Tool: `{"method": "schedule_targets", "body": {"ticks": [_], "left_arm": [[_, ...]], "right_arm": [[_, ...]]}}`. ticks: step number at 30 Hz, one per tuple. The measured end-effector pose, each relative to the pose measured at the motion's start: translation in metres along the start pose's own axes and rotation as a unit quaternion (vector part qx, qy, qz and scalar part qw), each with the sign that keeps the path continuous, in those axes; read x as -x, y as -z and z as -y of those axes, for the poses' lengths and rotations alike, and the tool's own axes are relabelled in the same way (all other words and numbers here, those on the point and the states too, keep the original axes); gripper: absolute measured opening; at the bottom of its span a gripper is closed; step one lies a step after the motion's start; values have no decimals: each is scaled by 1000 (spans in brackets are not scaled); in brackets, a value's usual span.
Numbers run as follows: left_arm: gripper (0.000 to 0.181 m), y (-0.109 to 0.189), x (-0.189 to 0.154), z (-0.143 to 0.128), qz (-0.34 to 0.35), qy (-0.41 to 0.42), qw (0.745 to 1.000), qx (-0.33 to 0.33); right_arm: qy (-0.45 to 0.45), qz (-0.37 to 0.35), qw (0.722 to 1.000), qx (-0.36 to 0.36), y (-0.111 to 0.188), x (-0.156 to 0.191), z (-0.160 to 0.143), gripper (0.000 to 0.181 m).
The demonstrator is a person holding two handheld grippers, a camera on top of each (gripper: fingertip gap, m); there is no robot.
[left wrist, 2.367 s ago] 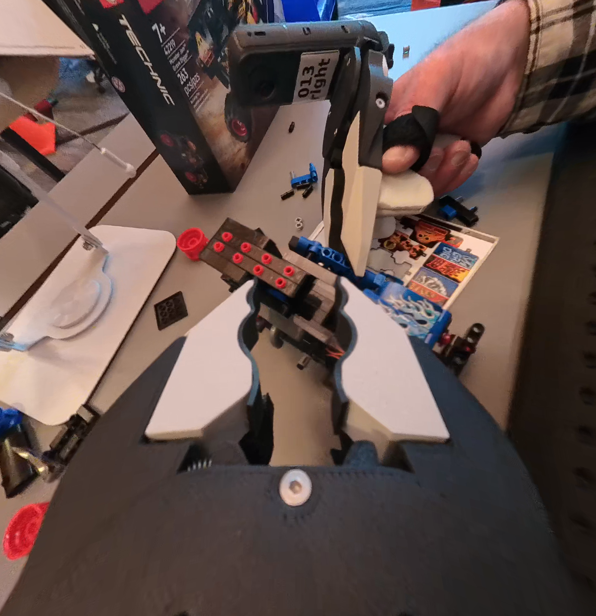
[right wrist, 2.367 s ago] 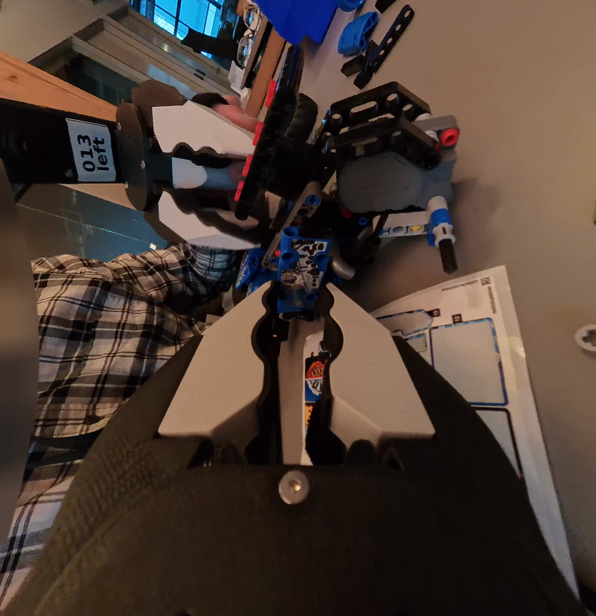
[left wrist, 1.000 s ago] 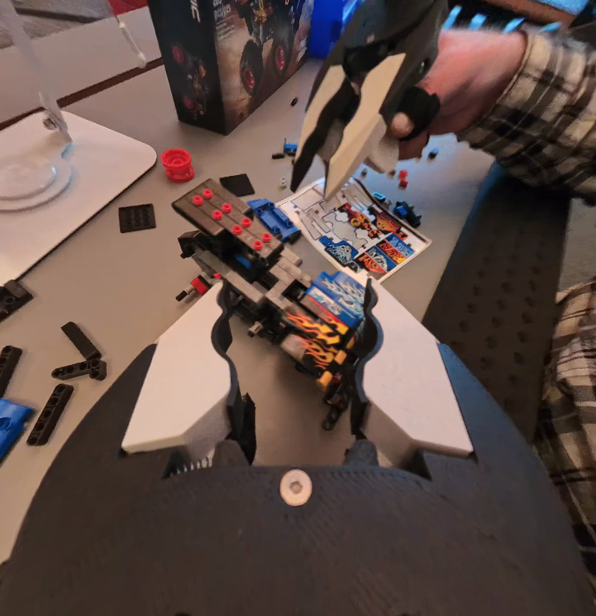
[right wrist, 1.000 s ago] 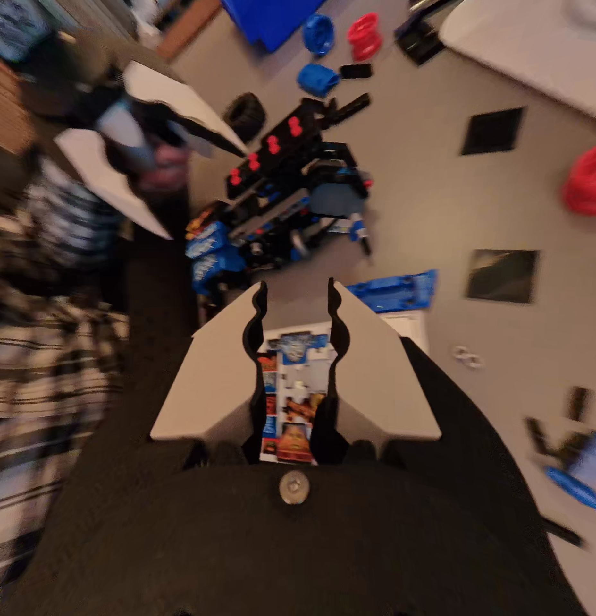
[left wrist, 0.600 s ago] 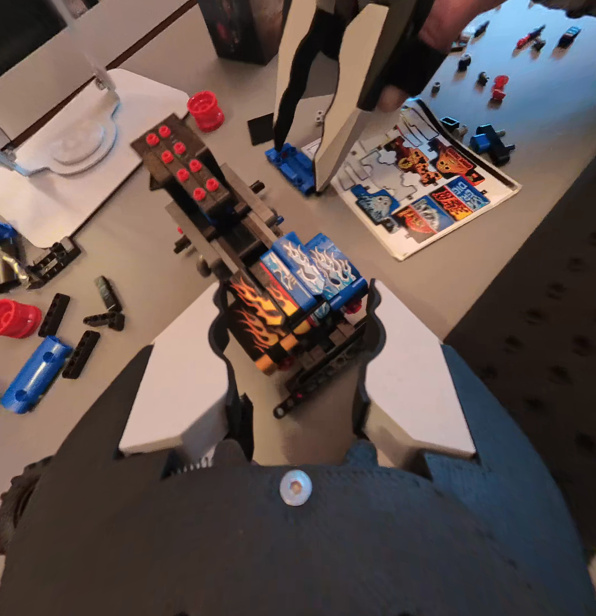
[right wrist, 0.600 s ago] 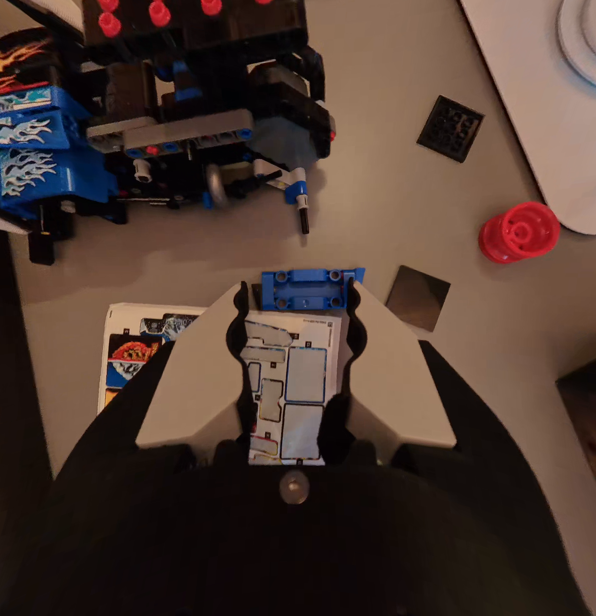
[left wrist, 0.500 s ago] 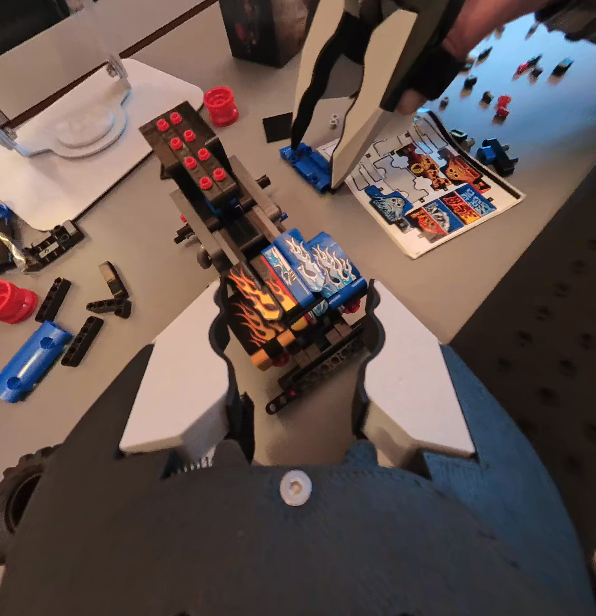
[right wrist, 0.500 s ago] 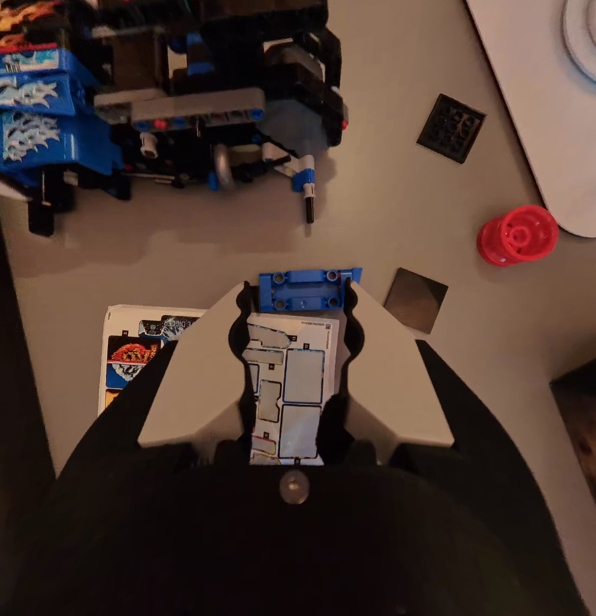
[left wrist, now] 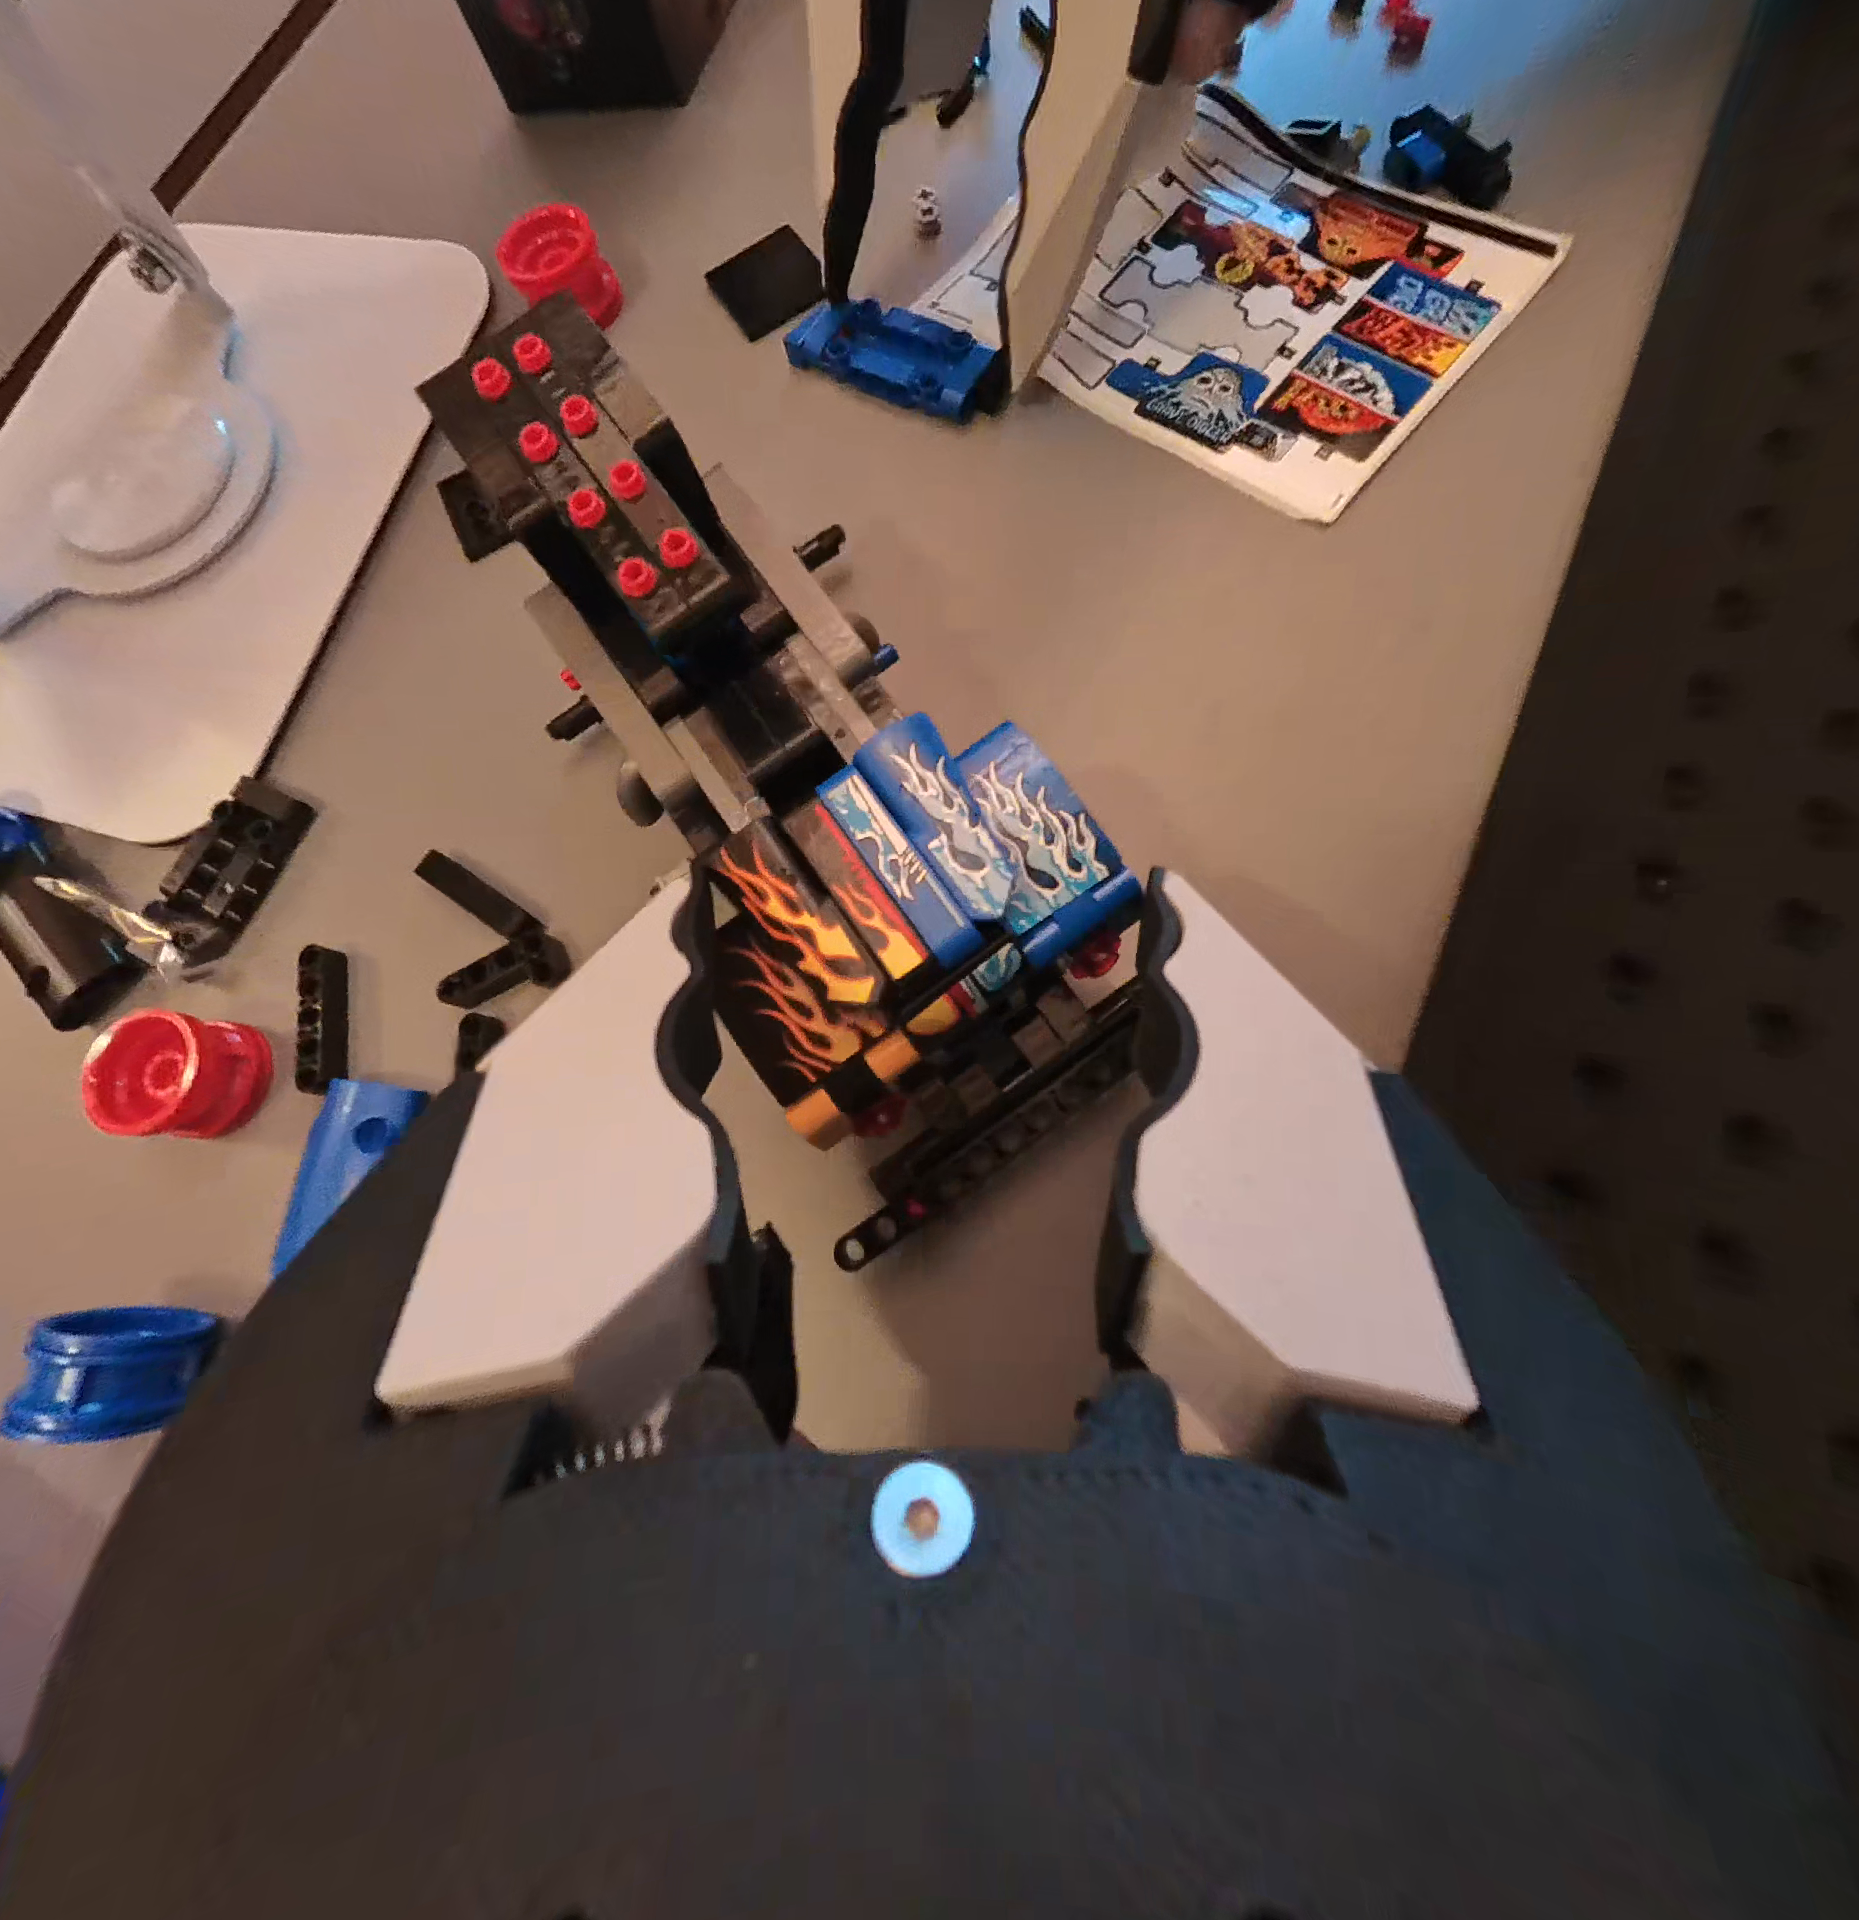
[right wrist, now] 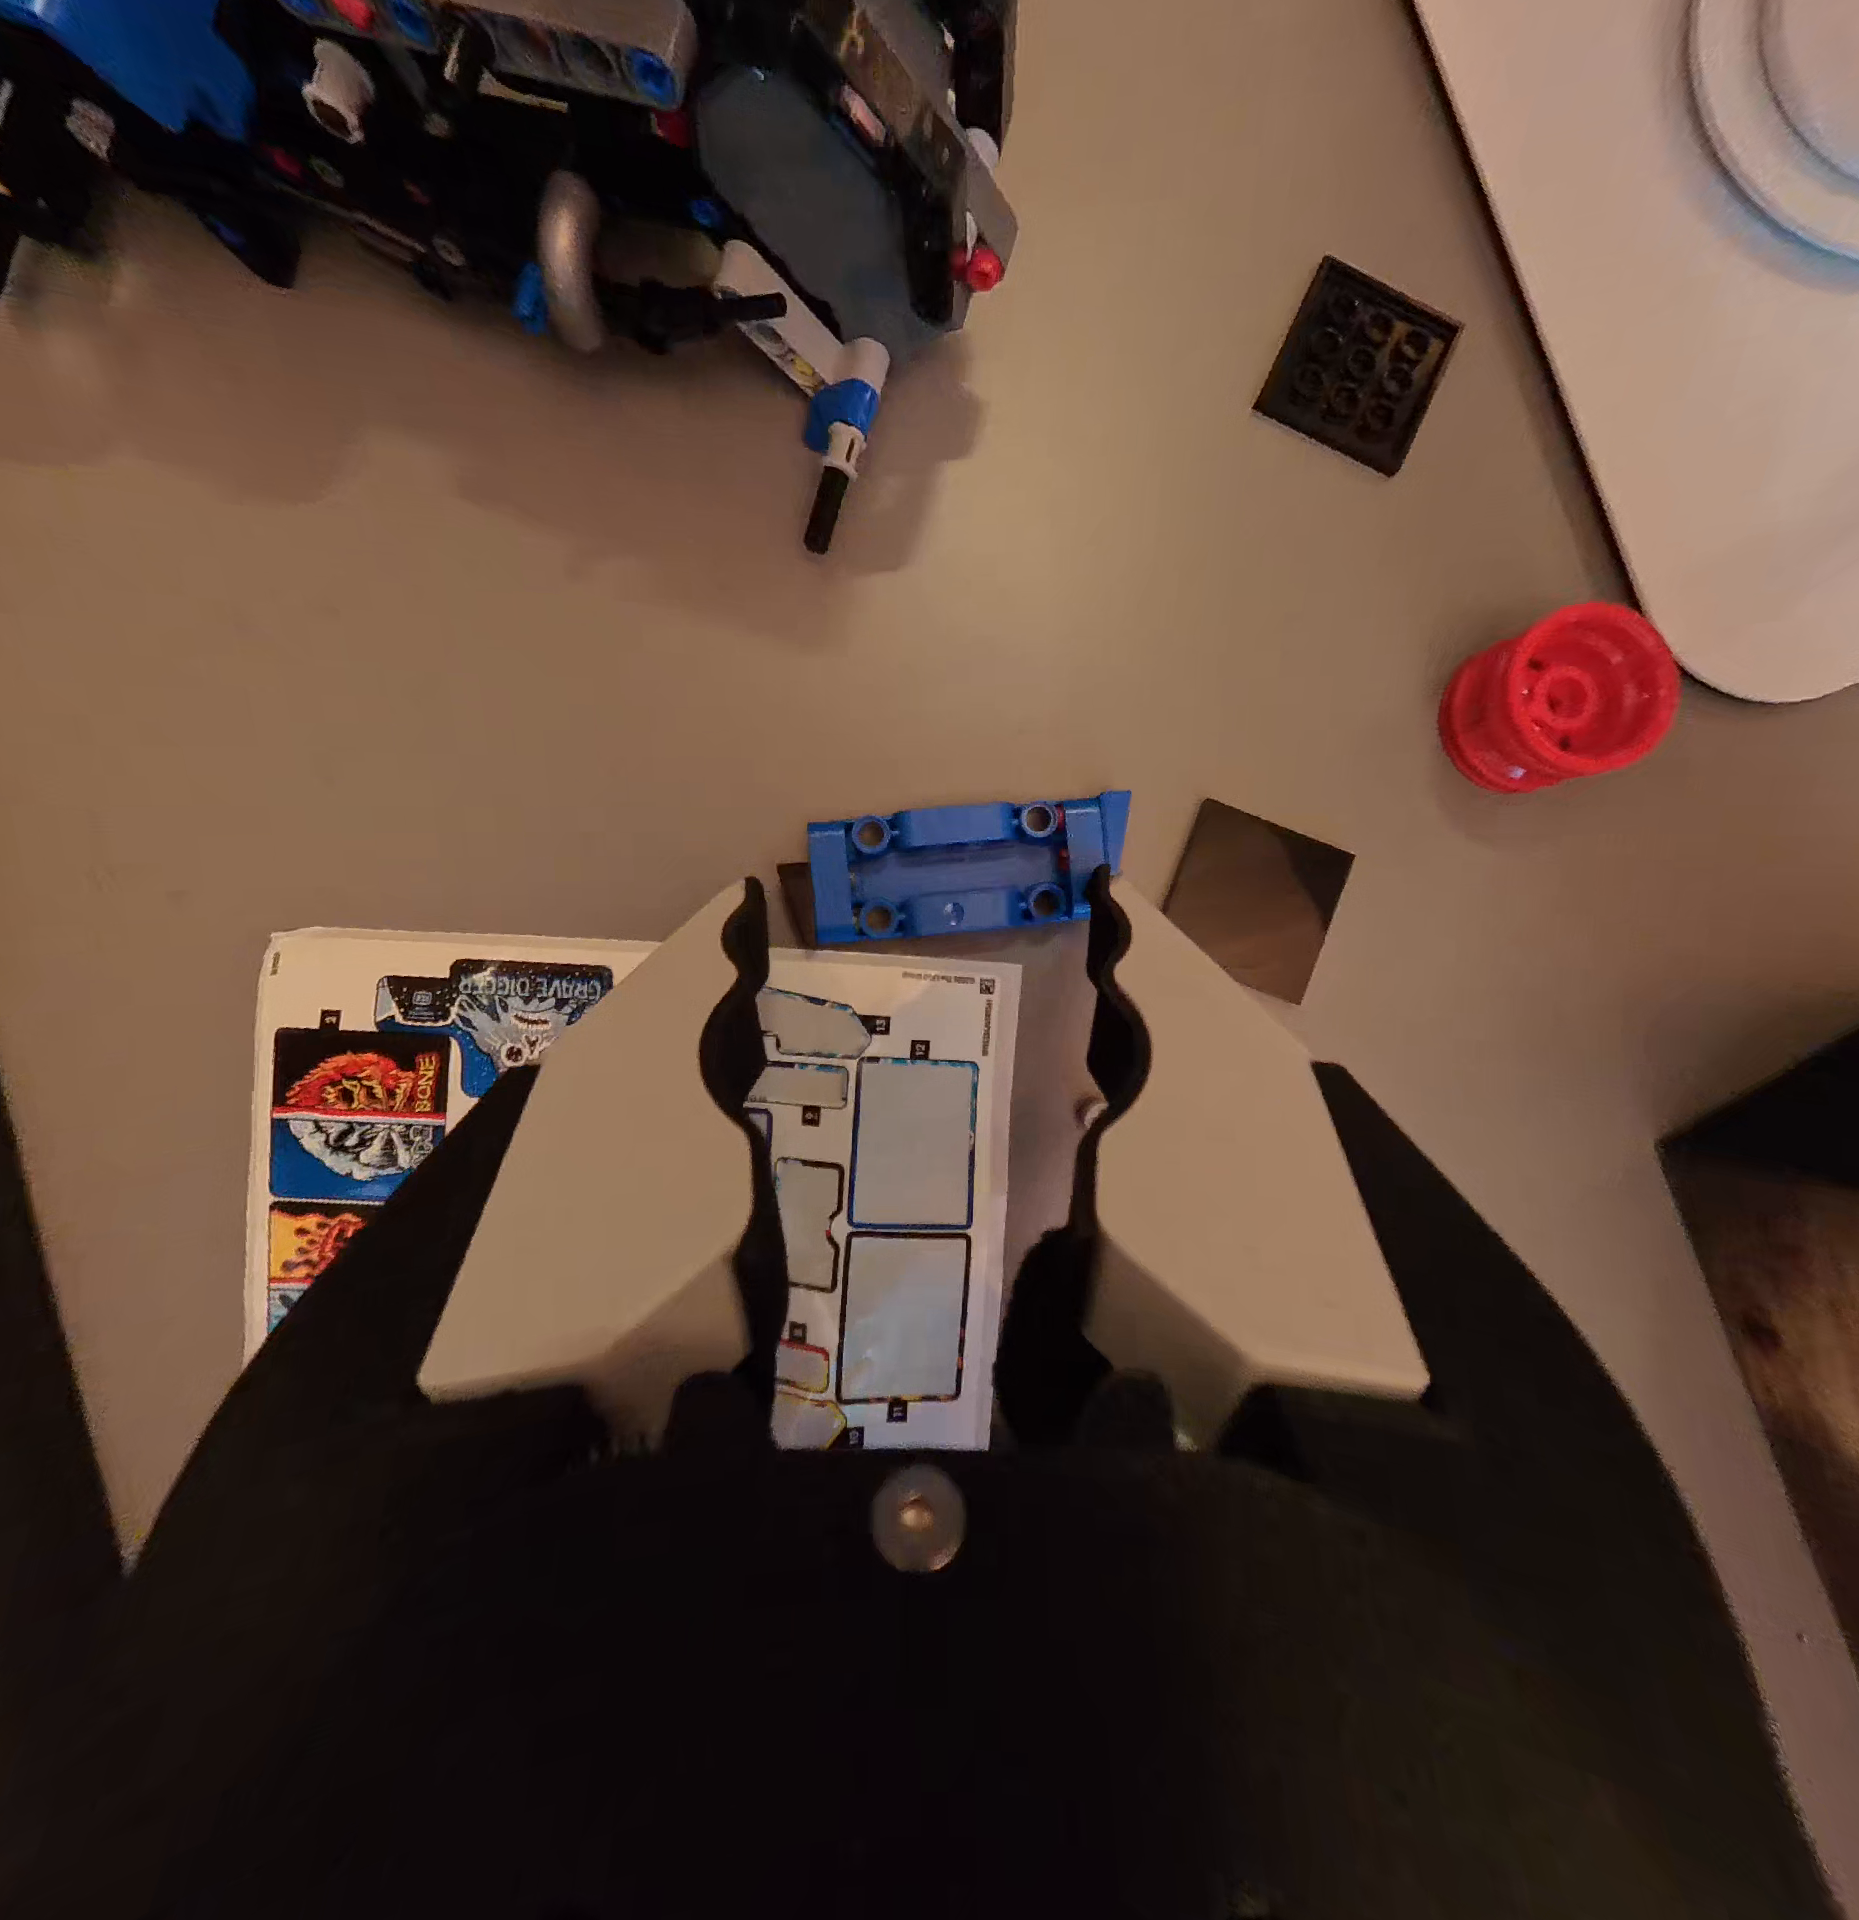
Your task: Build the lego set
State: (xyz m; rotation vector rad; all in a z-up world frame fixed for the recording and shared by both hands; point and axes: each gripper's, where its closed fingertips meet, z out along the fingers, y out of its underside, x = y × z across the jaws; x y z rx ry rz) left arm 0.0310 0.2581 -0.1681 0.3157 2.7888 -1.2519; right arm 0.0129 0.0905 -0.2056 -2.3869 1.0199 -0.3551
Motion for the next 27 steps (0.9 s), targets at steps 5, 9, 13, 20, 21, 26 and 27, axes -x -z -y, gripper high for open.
{"method": "schedule_targets", "body": {"ticks": [5,9,13,20,21,26,27], "left_arm": [[82,12,6,4,22,-3,1000,-6],[81,20,-1,7,37,-2,999,-19],[81,22,-14,9,41,-8,999,-25],[79,24,-26,26,54,-6,997,-57],[79,23,-27,27,54,-5,997,-61],[78,16,-24,33,56,4,996,-73],[77,15,-24,34,55,4,996,-76]], "right_arm": [[20,-15,1000,-1,-1,-1,0,54],[51,6,999,-1,2,10,-3,51],[88,32,995,13,11,21,-10,34],[-36,-27,999,27,24,7,-14,60],[-51,-41,998,25,25,2,-16,60],[-113,-74,990,40,9,-16,-25,71],[-120,-68,990,32,7,-16,-21,70]]}}
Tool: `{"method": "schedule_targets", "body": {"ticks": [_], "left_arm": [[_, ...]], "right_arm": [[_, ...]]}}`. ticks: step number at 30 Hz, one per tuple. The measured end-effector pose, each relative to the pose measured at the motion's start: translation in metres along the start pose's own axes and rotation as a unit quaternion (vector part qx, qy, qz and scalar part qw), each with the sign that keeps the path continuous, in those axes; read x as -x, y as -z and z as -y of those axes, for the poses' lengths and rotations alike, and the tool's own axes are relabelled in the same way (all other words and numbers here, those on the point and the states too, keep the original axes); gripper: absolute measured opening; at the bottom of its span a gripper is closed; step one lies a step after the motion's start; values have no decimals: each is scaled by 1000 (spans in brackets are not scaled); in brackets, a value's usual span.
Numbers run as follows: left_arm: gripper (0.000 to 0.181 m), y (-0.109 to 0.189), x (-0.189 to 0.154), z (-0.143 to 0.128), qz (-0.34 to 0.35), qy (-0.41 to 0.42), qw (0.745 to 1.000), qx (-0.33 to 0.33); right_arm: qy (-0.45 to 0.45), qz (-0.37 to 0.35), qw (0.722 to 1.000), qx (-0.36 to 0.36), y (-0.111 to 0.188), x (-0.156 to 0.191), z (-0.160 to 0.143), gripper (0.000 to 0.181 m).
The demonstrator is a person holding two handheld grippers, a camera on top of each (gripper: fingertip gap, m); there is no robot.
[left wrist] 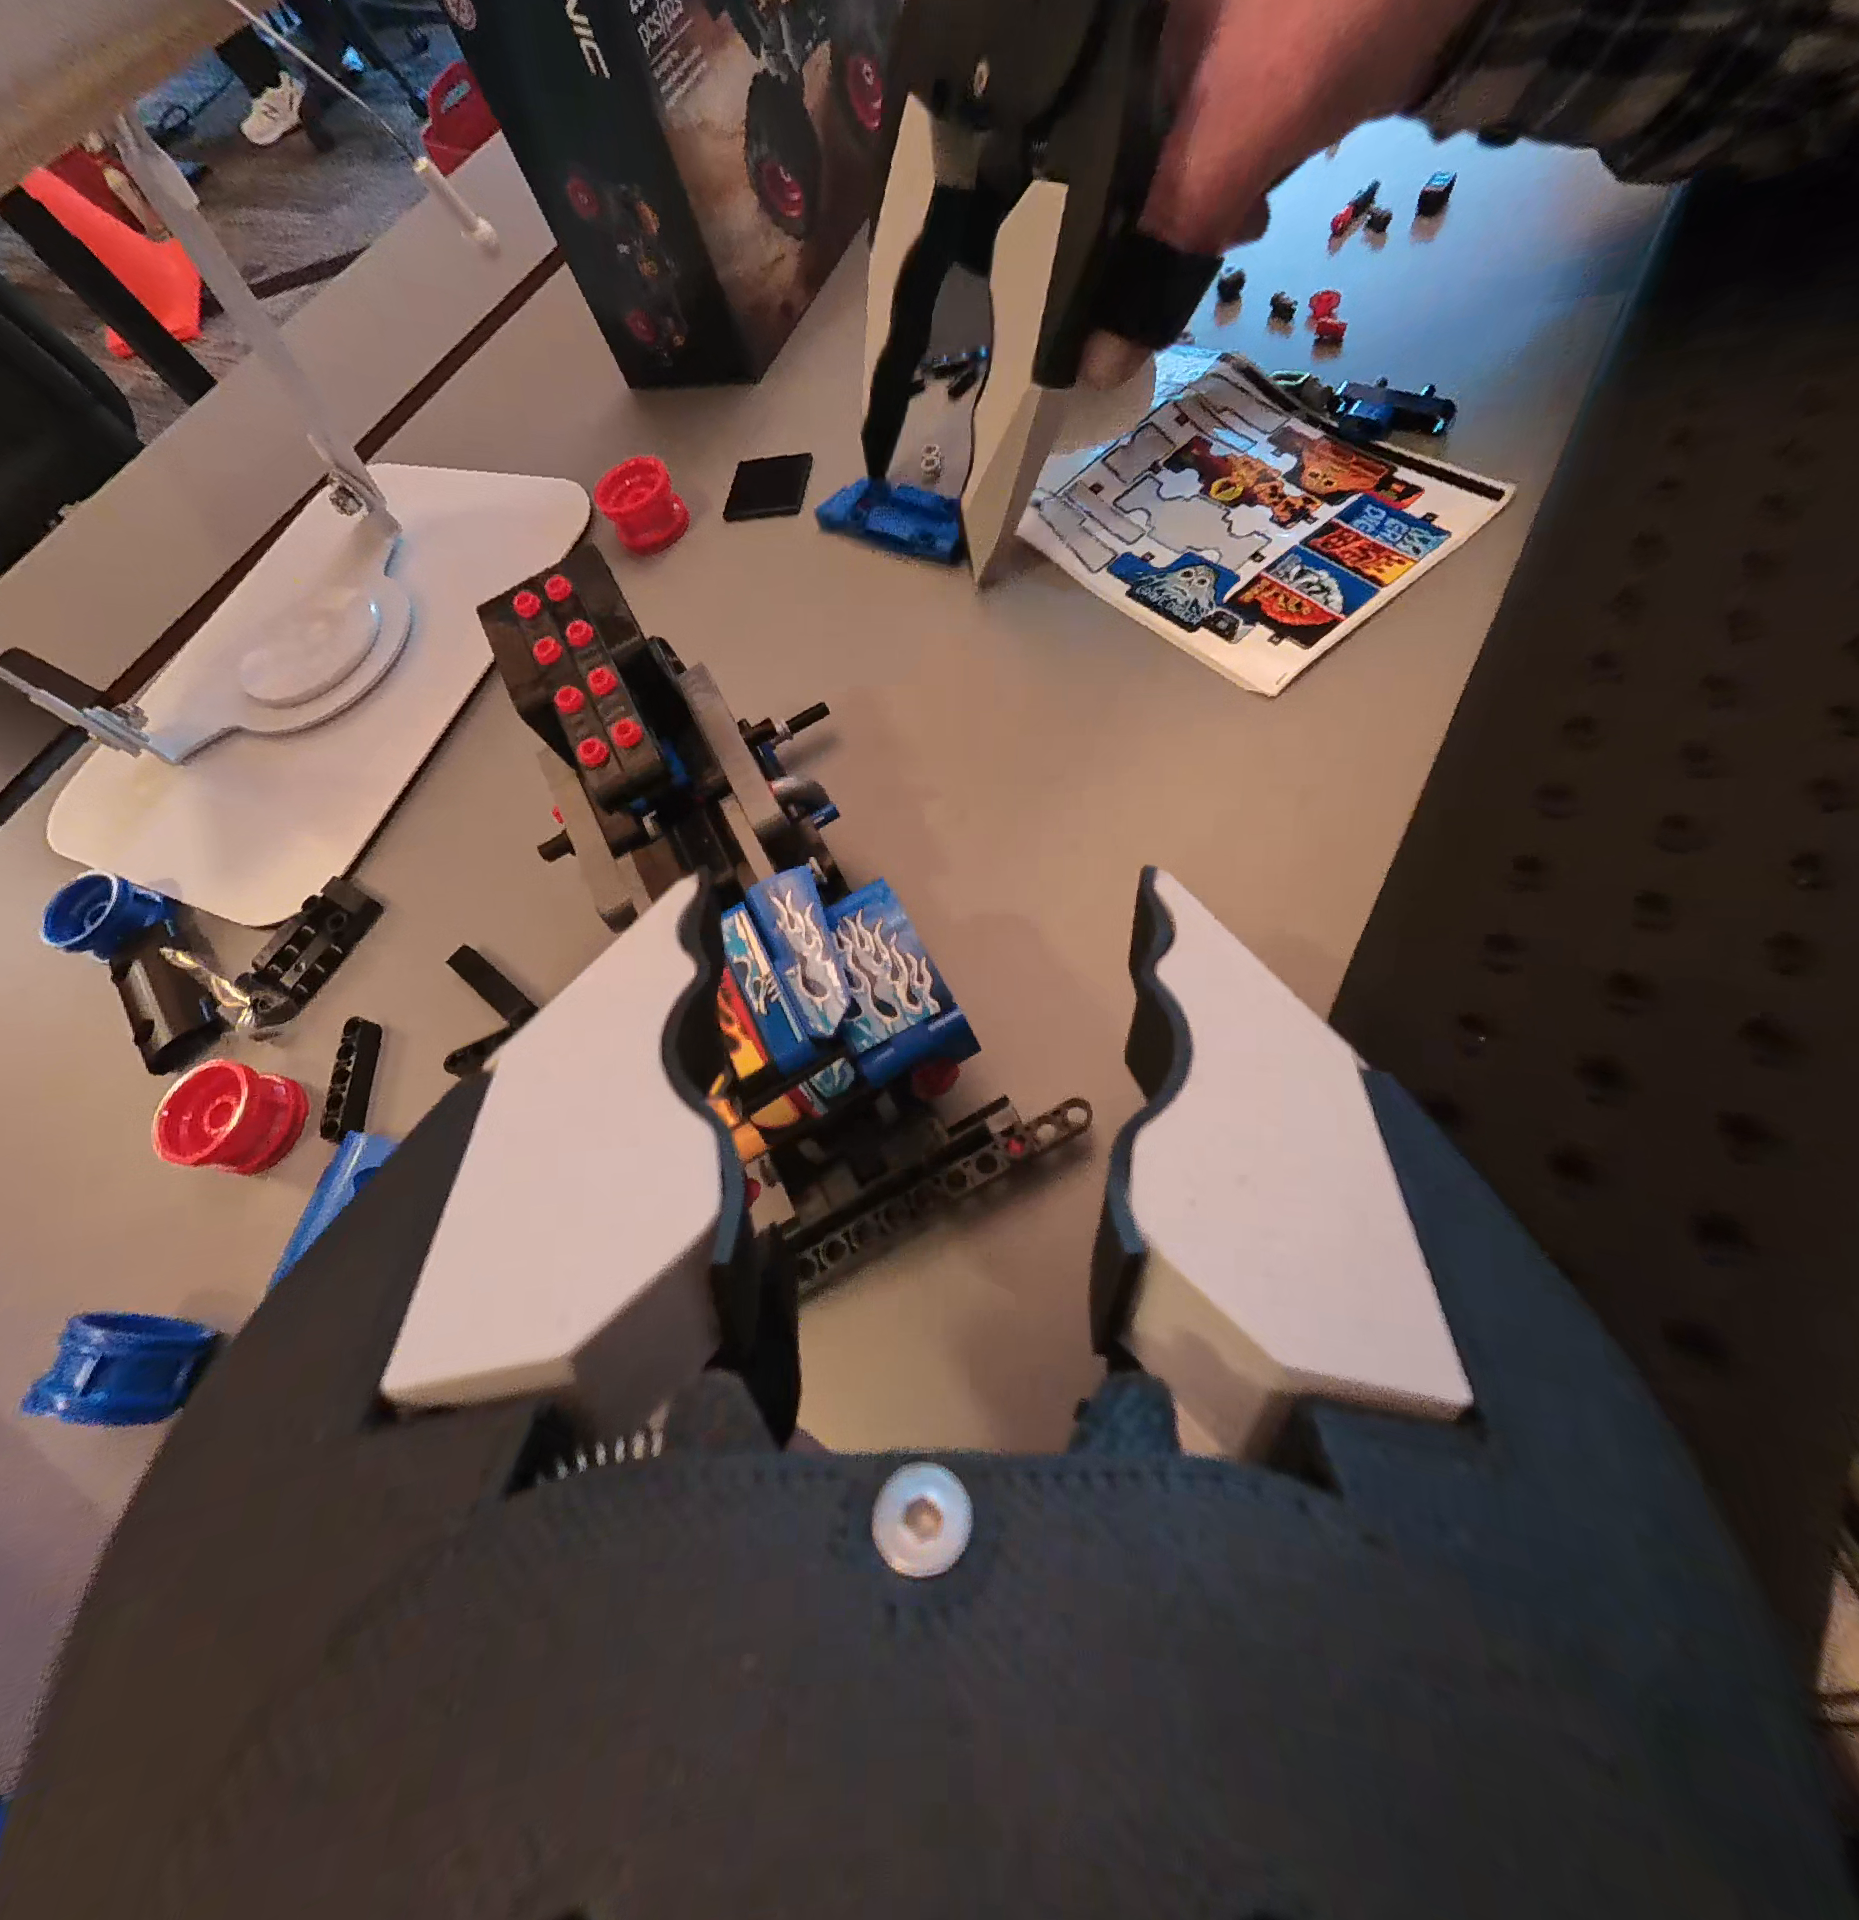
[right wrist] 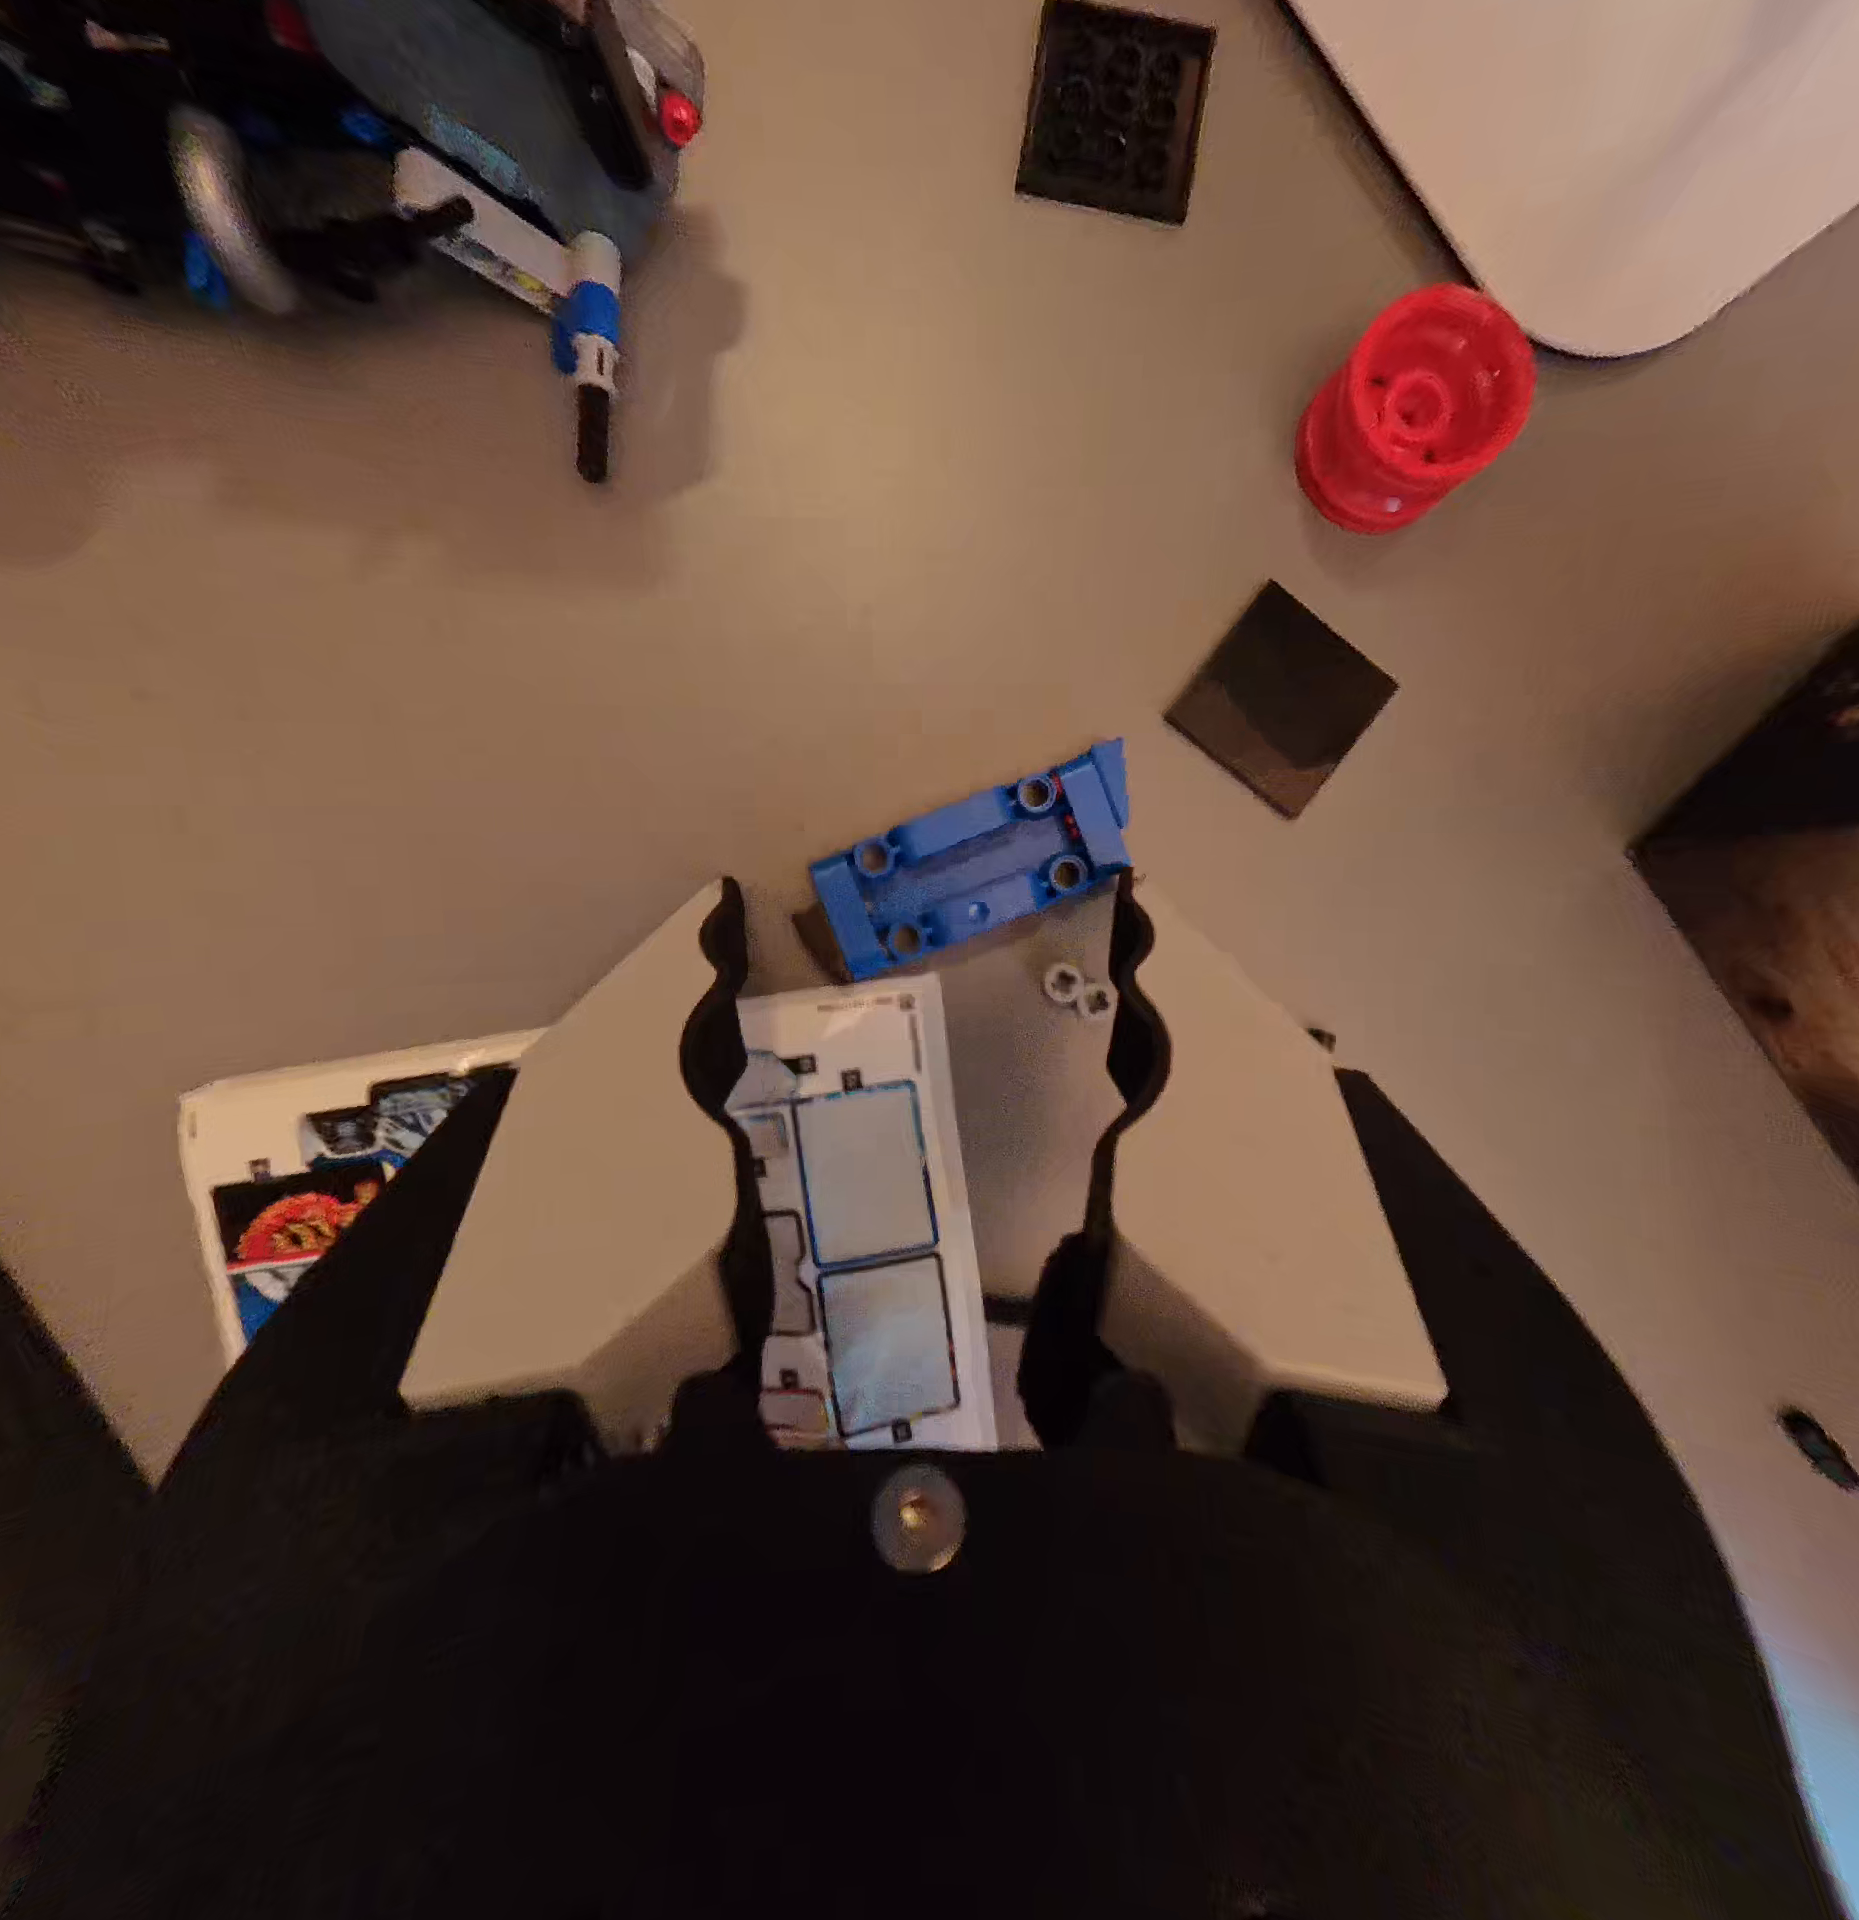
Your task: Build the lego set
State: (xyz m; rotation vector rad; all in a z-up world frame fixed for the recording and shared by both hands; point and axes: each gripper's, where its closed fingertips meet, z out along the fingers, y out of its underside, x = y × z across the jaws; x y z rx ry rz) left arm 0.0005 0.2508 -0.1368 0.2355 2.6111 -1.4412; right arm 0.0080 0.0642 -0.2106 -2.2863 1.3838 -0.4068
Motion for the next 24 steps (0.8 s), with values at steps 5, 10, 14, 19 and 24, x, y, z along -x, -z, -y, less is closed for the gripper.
{"method": "schedule_targets", "body": {"ticks": [5,10,14,19,24], "left_arm": [[76,-6,-3,3,-9,-2,1000,-10],[75,-9,-8,9,-19,-7,1000,-21],[70,-10,-13,18,-11,-16,999,-35],[63,-12,-11,30,28,-6,998,-51],[62,-18,-17,46,76,-61,992,-74]], "right_arm": [[45,45,998,-3,-4,18,7,40],[102,77,992,-2,-3,35,6,34],[110,104,988,-16,-1,49,7,30],[73,185,976,-86,21,73,24,30],[24,315,935,-160,55,107,46,29]]}}
